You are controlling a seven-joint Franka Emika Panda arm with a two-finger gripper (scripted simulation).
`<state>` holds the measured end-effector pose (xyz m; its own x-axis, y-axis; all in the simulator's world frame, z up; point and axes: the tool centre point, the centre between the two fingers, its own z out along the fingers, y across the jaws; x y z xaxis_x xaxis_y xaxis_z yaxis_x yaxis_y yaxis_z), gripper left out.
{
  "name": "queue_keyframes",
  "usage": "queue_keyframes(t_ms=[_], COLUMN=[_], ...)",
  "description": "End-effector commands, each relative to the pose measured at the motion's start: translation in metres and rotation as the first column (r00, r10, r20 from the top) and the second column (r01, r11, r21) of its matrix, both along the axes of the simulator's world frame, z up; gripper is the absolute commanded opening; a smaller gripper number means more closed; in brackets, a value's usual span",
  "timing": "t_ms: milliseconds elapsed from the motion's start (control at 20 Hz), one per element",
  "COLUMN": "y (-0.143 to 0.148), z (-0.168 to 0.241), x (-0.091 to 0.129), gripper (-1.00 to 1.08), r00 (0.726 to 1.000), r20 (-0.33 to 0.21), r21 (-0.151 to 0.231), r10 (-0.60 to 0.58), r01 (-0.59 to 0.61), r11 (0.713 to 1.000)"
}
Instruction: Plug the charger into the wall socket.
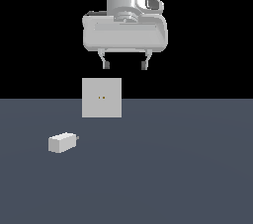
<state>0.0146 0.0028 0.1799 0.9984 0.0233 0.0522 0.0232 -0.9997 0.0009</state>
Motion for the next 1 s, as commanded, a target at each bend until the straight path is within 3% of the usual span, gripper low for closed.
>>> queue_keyframes(t_ms=[0,450,950], y=[0.0,0.006,0.026], z=[0.0,-0.005,-0.022], x=[0.0,-0.006,-0.025], gripper=[1.0,1.0,1.0], r00=[1.0,1.0,0.991], r20=[0.0,0.022,0.098], r21=[0.0,-0.003,-0.009], r10=[0.0,-0.021,-0.093], r01=[0.0,0.021,0.095], r11=[1.0,1.0,0.995])
